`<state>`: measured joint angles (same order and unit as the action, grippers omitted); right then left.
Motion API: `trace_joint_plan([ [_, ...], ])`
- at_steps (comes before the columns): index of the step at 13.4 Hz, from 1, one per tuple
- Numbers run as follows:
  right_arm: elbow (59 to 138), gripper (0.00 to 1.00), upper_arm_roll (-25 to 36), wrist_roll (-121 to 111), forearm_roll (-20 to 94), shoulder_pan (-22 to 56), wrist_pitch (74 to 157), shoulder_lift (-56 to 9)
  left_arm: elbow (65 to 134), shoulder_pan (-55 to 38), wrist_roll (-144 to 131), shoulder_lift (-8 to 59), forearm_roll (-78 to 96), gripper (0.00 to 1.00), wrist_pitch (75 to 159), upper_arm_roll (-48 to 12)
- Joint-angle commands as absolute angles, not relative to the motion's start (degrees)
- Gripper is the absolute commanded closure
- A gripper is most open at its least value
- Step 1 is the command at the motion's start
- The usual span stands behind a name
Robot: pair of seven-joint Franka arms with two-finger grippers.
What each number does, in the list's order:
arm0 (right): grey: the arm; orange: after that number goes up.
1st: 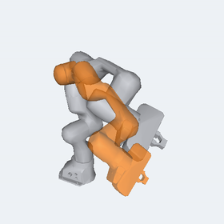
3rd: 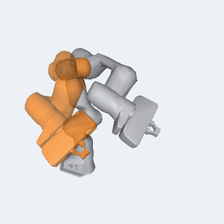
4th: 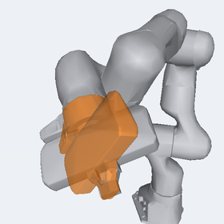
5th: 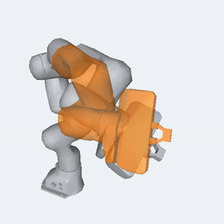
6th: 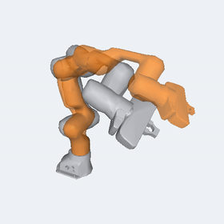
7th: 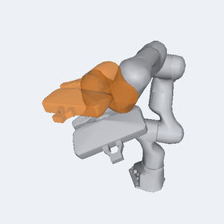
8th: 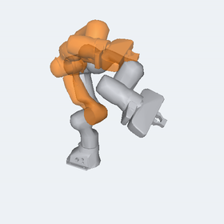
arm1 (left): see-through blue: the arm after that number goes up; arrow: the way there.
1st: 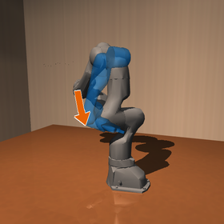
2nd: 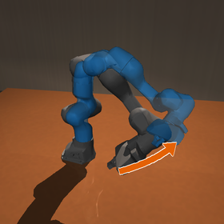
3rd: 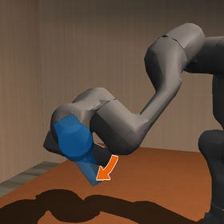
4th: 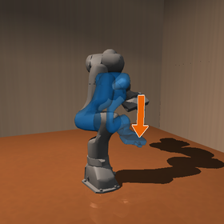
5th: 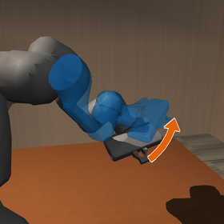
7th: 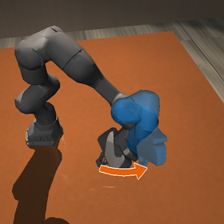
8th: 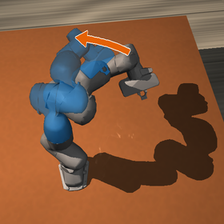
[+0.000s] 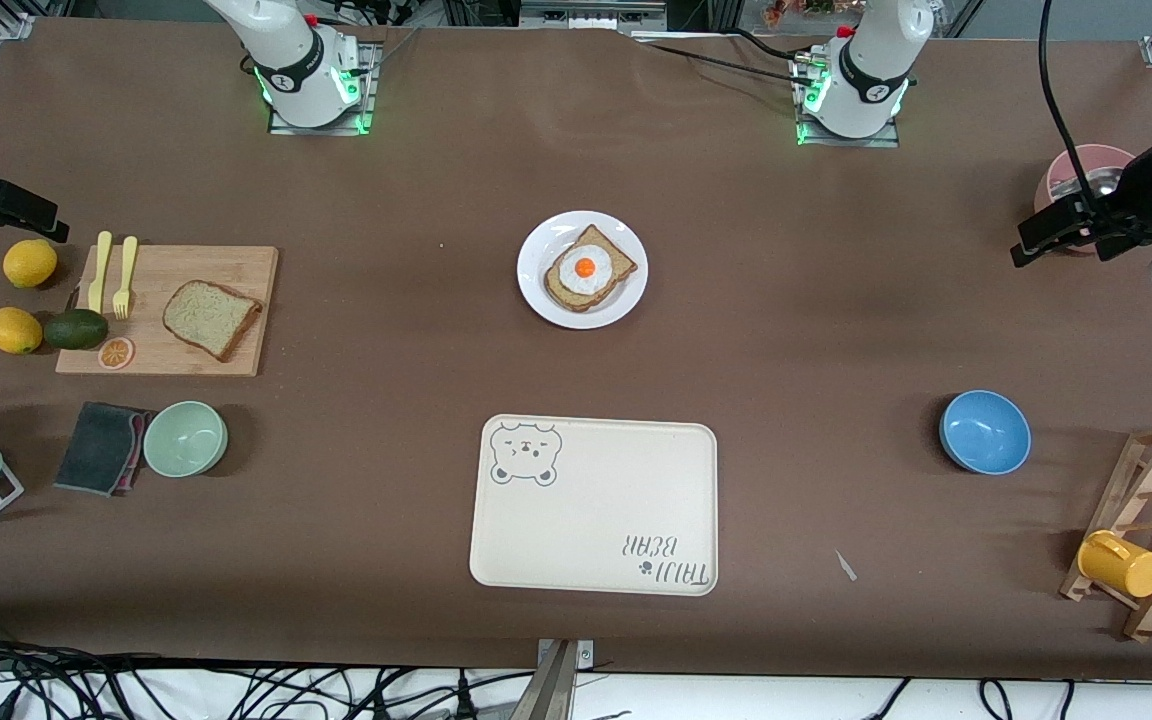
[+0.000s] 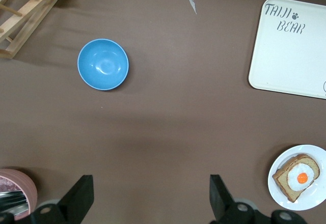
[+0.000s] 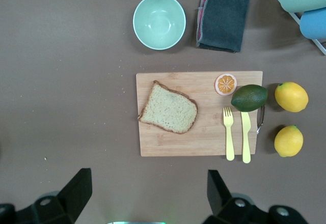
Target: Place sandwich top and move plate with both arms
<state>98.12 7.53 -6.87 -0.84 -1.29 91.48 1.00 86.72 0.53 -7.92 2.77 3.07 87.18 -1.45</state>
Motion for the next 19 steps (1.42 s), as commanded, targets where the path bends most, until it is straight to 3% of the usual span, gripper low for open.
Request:
trace_joint_plan([
  [1, 96.77, 0.0, 7.38, -7.29, -1.76, -1.05, 90.44, 0.09, 85.96, 0.79, -7.47, 2.46, 4.66, 0.0, 85.96, -1.67],
  [19, 97.38, 0.0, 7.3, -6.42, -1.06, -0.62, 87.65, -3.68, 85.96, 0.79, -7.47, 2.37, 4.75, 0.0, 85.87, -1.67],
])
